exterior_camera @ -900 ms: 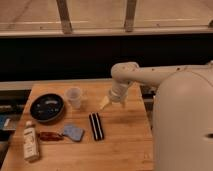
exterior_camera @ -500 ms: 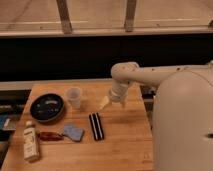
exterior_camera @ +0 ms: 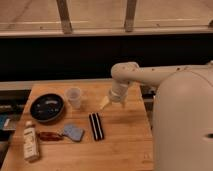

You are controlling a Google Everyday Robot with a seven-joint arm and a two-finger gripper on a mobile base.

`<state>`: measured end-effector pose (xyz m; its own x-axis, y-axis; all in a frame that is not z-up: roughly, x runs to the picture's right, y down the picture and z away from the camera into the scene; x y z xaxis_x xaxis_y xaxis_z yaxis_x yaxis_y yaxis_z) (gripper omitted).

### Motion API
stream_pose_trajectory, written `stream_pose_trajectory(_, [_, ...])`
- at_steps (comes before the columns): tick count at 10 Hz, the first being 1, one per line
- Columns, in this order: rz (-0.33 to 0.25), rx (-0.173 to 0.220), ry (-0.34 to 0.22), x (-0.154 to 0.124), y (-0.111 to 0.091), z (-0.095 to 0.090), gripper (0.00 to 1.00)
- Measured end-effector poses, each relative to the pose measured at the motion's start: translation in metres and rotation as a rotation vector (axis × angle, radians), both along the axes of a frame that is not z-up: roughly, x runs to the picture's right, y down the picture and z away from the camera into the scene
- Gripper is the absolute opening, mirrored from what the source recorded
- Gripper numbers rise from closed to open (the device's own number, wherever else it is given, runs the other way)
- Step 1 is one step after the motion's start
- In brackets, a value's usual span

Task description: Push the eraser across the table

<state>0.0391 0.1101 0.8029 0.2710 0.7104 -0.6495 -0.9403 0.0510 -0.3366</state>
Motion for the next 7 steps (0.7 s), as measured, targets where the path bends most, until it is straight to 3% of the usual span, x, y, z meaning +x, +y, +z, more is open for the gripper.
stream_pose_trajectory(5, [0.000, 0.000, 0.000, 0.0000, 0.0000, 0.0000, 0.75])
stream_pose_trajectory(7, [0.000, 0.000, 0.000, 0.0000, 0.0000, 0.0000, 0.57])
